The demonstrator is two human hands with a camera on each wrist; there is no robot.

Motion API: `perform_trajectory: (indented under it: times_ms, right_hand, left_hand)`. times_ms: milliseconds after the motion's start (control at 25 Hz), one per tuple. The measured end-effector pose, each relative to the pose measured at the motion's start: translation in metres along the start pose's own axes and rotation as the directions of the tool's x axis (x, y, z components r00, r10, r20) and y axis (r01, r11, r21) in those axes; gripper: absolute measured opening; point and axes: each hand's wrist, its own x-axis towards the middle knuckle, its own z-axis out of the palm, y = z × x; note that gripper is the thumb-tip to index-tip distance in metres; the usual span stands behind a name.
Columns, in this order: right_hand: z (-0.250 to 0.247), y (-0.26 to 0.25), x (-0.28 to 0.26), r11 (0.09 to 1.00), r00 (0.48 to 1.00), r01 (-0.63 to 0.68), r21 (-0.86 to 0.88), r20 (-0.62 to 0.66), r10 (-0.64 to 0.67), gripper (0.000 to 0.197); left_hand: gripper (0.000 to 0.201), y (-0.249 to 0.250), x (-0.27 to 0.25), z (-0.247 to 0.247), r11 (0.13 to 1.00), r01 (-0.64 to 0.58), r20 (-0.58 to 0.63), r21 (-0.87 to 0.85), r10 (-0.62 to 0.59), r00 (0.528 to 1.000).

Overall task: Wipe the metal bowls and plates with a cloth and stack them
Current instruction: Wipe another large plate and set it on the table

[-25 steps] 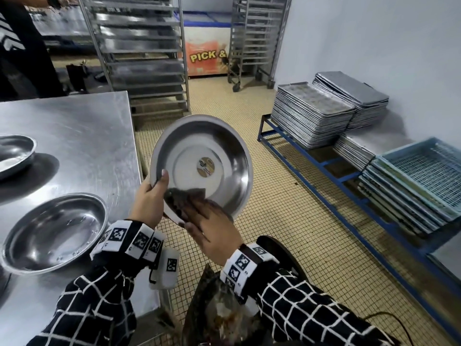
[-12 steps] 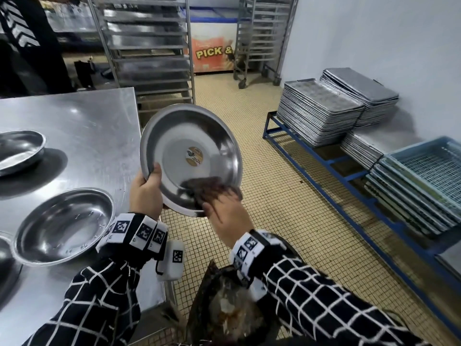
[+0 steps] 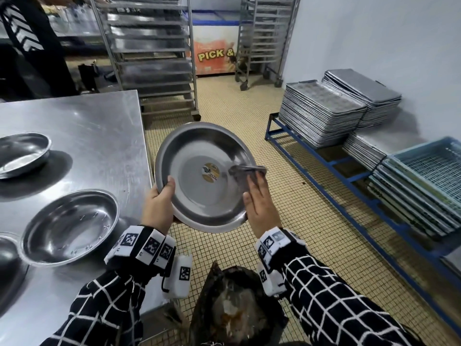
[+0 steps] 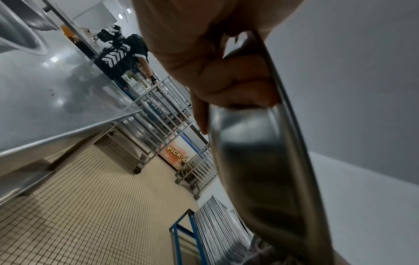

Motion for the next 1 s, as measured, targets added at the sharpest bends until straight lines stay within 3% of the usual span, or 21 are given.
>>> perform_trajectory:
  times_ms: [160, 320, 440, 520, 600, 680, 760, 840, 920, 1000]
  right_hand:
    - [-0.035, -0.003, 0.018, 0.963, 0.985, -0.165, 0.211, -0.016, 0.172, 0.048]
    - [-0.061, -0.004, 0.022, 0.812, 0.938, -0.336, 0.477, 0.088, 0.336, 0.02]
    - [-0.056, -0.011, 0.018, 0.809, 0.93, -0.333, 0.484, 0.028, 0.367, 0.006]
    - [-0.046, -0.018, 0.012, 0.743, 0.9, -0.33, 0.583, -0.043, 0.434, 0.008]
    - [-0.033, -0.03, 0.007, 0.62, 0.853, -0.331, 0.711, -0.055, 0.518, 0.018]
    - [-0.023, -0.042, 0.003, 0.485, 0.83, -0.308, 0.818, -0.019, 0.558, 0.028]
    - [-0.018, -0.051, -0.001, 0.432, 0.854, -0.277, 0.858, 0.013, 0.521, 0.03]
    - [-0.021, -0.056, -0.005, 0.447, 0.885, -0.283, 0.848, 0.051, 0.464, 0.023]
    - [-0.024, -0.054, -0.008, 0.537, 0.902, -0.314, 0.783, 0.07, 0.426, 0.021]
    - [-0.025, -0.047, -0.008, 0.636, 0.909, -0.335, 0.696, 0.062, 0.411, 0.027]
  left_hand:
    - [0.018, -0.009, 0.003, -0.005, 0.995, 0.101, 0.054, -0.02, -0.1, 0.994]
    - [0.021, -0.013, 0.009, -0.013, 0.978, 0.2, 0.136, -0.057, -0.191, 0.972]
    - [0.031, -0.017, 0.007, -0.016, 0.991, 0.116, 0.219, -0.063, -0.1, 0.971]
    - [0.041, -0.018, 0.006, -0.013, 1.0, -0.01, 0.263, -0.017, 0.014, 0.965]
    - [0.051, -0.019, 0.001, -0.007, 0.998, -0.046, 0.311, 0.042, 0.031, 0.95]
    - [0.041, -0.02, -0.007, 0.002, 0.998, -0.018, 0.339, 0.062, -0.004, 0.941]
    - [0.021, -0.018, -0.014, 0.008, 0.998, 0.031, 0.297, 0.046, -0.043, 0.954]
    - [0.006, -0.012, -0.015, 0.008, 0.996, 0.076, 0.179, -0.038, -0.068, 0.981]
    - [0.006, -0.005, -0.01, 0.003, 0.993, 0.091, 0.072, -0.08, -0.085, 0.994]
    - [0.006, 0.001, -0.005, -0.005, 0.993, 0.098, 0.041, -0.068, -0.095, 0.995]
